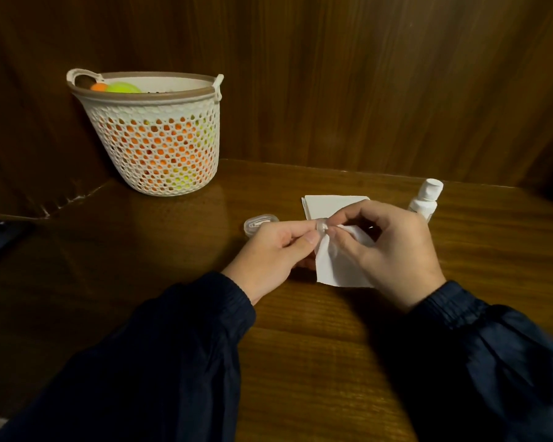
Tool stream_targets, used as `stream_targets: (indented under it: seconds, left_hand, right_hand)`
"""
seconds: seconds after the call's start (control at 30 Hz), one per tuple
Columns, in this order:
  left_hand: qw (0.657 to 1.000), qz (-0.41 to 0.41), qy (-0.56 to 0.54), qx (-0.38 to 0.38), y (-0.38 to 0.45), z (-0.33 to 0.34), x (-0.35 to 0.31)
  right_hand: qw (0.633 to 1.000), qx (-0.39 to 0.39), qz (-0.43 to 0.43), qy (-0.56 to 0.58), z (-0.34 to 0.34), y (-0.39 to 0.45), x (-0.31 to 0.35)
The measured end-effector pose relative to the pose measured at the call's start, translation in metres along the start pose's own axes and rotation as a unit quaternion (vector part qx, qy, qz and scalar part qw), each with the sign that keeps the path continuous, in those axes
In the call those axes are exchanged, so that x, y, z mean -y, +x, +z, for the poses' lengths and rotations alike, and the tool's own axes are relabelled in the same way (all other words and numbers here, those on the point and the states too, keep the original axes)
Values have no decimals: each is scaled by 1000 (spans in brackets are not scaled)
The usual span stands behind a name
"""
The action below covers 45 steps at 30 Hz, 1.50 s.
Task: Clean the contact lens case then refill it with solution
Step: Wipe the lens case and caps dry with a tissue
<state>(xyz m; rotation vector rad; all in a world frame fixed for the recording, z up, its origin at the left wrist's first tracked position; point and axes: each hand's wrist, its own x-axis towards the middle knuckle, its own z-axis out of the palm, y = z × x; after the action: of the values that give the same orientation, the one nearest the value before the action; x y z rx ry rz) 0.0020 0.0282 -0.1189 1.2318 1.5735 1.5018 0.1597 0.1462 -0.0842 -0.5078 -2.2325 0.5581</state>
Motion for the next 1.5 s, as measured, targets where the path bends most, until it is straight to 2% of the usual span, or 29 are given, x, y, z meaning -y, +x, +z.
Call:
stream_targets:
  seconds: [0.17, 0.37, 0.53, 0.83, 0.9, 0.97, 1.07, 1.17, 1.23, 1.33, 1.43, 1.5]
  left_hand:
    - [1000, 16, 20, -11, 2, -1, 3]
    - [999, 24, 23, -22, 2, 1, 4]
    - [999, 24, 4, -32, 2, 0, 5]
    - [996, 12, -78, -30, 3, -2, 1]
    - [997, 12, -71, -29, 3, -2, 3]
    - [997, 9, -73, -25, 4, -2, 5]
    - [996, 3, -88, -29, 2, -1, 4]
    - [996, 9, -76, -50, 2, -1, 5]
    - [996, 10, -68, -54, 2, -1, 6]
    - [997, 16, -57, -46, 0, 0, 5]
    - [997, 18, -56, -45, 2, 2, 4]
    - [997, 14, -57, -43, 3, 2, 4]
  right_hand:
    - [999, -9, -9, -43, 1, 2, 3]
    - [995, 59, 17, -78, 1, 5, 3]
    - [993, 107, 44, -20, -4, 4, 0]
    - [973, 1, 131, 188, 6, -2, -1]
    - [972, -34, 133, 193, 8, -2, 0]
    - [983, -56, 111, 138, 9, -2, 1]
    - [996, -55, 60, 37, 7, -1, 4]
    - [999, -22, 36, 3, 6, 0, 5]
    - [998, 4, 56, 42, 4, 1, 0]
    - [980, 20, 109, 165, 5, 1, -5]
    - [964, -14, 138, 229, 9, 0, -6]
    - [968, -42, 134, 210, 11, 0, -5]
